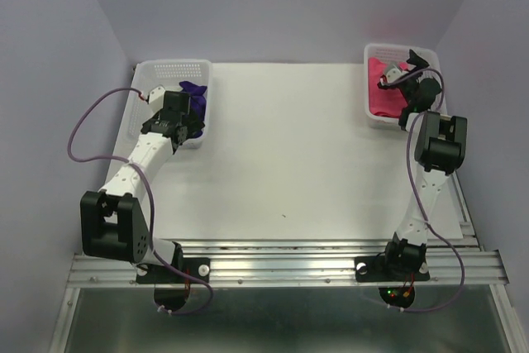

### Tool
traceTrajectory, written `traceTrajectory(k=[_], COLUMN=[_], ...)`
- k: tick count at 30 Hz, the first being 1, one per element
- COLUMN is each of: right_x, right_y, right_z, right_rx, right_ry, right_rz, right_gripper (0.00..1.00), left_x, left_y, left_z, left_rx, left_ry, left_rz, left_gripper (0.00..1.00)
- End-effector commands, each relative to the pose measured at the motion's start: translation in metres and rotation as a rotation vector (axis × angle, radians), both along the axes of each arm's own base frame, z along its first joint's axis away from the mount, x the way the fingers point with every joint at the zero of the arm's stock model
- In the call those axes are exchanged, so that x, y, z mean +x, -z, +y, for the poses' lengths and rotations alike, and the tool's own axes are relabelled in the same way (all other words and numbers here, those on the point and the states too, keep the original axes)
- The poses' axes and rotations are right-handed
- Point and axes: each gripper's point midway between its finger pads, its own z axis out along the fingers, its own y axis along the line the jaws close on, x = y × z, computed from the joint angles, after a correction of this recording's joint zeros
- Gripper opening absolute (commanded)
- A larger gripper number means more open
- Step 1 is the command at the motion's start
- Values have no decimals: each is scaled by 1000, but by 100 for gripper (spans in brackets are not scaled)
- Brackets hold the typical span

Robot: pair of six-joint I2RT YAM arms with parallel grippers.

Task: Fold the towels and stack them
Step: Neatly place the folded towel into the bin

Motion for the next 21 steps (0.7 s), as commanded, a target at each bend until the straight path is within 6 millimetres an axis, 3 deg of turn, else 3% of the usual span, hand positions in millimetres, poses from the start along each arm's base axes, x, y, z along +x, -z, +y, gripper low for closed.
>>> traceTrajectory(k=[1,7,9,10,13,14,15,17,18,20,21], right_x=[-34,-101,-123,-130,-139,-148,-151,-168,-172,-185,-189], right_y=[-79,-115,-131,-125,-123,-137,-139,-162,-162,-180,-171], right_z=[8,60,93,118,156,178,186,211,219,222,223], right_rx=[19,204,269,328,404,470,529,761,959,1147,1250], right_ry=[-16,-185,-296,-351,-381,-388,-392,-488,-525,-549,-533], right_rz=[-173,-199,-153,-95,10,11,46,126,248,325,392], right_gripper=[100,100,100,100,100,100,100,100,100,100,100], left_x=[12,7,4,5,7,10,14,21,27,36,44], left_y=[-51,-89,-97,-99,-110,-116,-114,-119,-112,-116,-105], left_z=[-3,-3,-2,-2,1,2,2,3,2,5,11], left_rx=[-27,-28,-27,-29,-18,-9,2,20,26,41,49], left_ry=[18,41,45,44,41,37,40,50,62,65,47], left_rz=[-170,-295,-325,-343,-387,-401,-388,-380,-353,-353,-321], left_gripper=[99,99,99,99,99,99,99,99,99,99,99])
